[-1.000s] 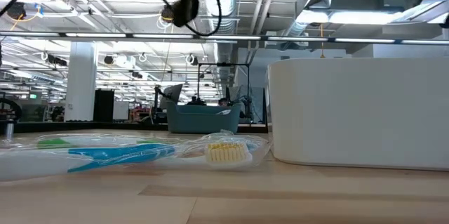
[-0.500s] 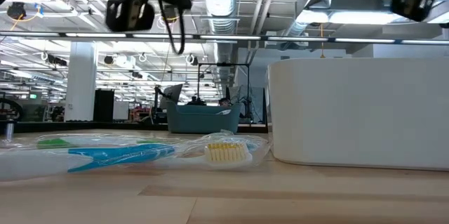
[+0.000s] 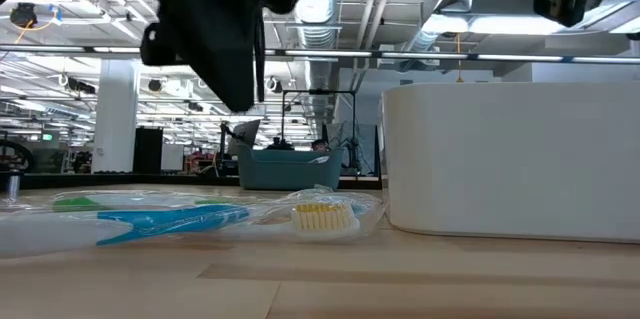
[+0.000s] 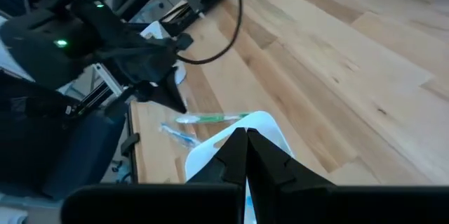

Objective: Pick & Place Toothbrushes
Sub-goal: Put the green toothbrush into the bottom white bin, then put the blue toothbrush into the top white bin

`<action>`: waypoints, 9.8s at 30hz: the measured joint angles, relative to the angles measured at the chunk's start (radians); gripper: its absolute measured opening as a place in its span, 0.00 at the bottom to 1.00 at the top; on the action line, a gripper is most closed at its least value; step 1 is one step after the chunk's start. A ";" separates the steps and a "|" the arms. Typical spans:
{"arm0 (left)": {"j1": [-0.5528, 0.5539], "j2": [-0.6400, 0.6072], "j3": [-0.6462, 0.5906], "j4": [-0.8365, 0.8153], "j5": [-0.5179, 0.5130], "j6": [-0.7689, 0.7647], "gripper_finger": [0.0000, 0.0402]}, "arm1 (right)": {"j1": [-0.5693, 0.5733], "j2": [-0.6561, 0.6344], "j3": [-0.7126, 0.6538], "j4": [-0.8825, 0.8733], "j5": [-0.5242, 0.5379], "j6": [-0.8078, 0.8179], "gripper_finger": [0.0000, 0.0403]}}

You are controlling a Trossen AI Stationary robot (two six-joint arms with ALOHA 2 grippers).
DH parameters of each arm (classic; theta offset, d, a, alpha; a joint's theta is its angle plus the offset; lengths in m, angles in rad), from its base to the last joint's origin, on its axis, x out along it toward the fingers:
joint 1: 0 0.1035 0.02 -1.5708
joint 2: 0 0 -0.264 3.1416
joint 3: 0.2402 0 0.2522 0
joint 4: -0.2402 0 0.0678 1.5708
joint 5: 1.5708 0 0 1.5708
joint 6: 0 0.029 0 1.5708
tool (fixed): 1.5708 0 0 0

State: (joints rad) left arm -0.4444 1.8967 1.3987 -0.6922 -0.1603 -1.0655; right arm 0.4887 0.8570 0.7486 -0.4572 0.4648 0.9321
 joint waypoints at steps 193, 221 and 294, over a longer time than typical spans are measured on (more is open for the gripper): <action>-0.331 -0.875 -0.668 0.717 -0.378 0.187 0.19 | -0.218 0.530 0.696 -0.085 -0.427 -0.355 0.00; -0.147 0.049 0.120 -0.053 0.101 -0.192 0.00 | 0.029 0.444 0.720 -0.554 -0.378 -0.452 0.00; -0.092 0.145 0.028 -0.016 0.186 -0.444 0.26 | 0.035 0.444 0.720 -0.668 -0.378 -0.445 0.00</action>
State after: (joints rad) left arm -0.5362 2.0418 1.4265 -0.7081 0.0260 -1.5094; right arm 0.5232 1.3014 1.4682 -1.1252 0.0872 0.4870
